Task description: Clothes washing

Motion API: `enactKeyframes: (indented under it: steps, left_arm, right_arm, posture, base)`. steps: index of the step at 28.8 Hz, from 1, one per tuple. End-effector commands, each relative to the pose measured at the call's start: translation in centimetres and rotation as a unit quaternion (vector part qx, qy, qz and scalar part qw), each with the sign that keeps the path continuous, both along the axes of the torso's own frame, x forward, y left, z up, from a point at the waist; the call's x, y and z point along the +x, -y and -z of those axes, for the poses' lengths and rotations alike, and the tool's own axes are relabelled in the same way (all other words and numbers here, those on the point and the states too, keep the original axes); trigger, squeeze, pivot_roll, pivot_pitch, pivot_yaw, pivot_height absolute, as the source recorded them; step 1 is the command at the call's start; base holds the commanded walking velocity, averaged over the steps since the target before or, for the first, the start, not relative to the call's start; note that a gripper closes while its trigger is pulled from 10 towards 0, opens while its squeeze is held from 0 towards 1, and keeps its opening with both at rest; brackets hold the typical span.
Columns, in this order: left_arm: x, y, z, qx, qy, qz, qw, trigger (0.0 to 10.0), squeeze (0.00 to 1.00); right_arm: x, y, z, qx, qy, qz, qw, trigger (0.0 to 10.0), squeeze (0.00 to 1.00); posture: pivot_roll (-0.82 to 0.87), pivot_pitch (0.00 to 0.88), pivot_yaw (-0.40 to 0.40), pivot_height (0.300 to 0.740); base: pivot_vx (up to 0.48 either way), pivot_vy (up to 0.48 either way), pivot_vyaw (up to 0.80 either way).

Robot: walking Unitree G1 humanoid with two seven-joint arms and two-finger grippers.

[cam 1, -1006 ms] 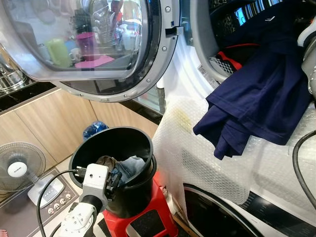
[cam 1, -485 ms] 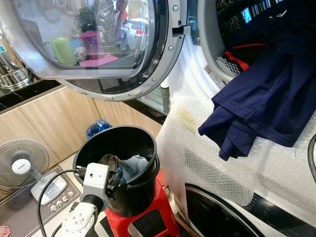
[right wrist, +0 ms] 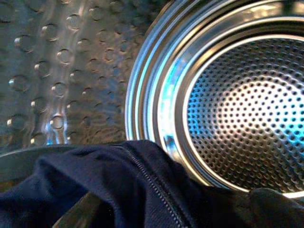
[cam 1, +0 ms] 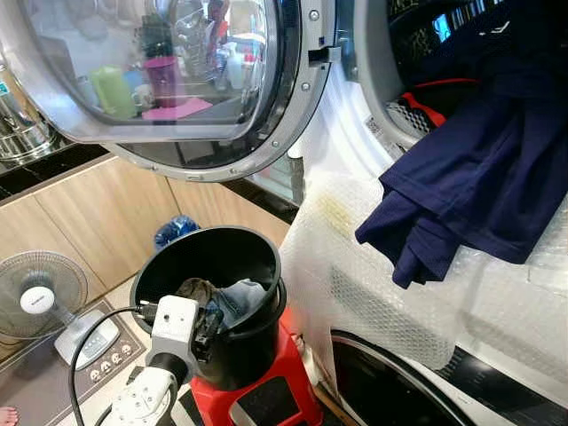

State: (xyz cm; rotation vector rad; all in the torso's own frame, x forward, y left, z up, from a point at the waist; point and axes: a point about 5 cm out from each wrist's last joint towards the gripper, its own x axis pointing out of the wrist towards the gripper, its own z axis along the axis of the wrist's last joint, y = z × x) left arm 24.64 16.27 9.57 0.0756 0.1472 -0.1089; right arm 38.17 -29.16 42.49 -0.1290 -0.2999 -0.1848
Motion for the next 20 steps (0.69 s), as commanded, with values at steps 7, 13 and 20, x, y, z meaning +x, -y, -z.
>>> enactKeyframes:
  steps: [7, 13, 20]
  left_arm:
    - [-0.3, -0.4, 0.0, 0.003, -0.009, 0.0, 1.0, 10.0, 0.0]
    - [-0.3, -0.4, -0.1, 0.002, -0.008, 0.002, 1.0, 10.0, 0.0]
    - [-0.2, -0.5, -0.2, 0.0, -0.009, -0.001, 1.0, 10.0, 0.0]
  right_arm:
    - [-1.0, 0.2, -2.0, 0.077, 0.065, -0.073, 0.992, 10.0, 0.0]
    - [-1.9, 1.4, -2.6, 0.04, 0.076, -0.054, 0.995, 10.0, 0.0]
    - [-2.5, 3.8, -1.0, 0.076, 0.068, -0.035, 0.994, 10.0, 0.0]
  posture:
    - [0.05, 0.0, 0.112, 0.74]
    - [0.05, 0.0, 0.111, 0.74]
    - [0.05, 0.009, 0.114, 0.74]
  base:
    - [0.0, 0.0, 0.0]
    - [0.0, 0.0, 0.0]
    - [0.0, 0.0, 0.0]
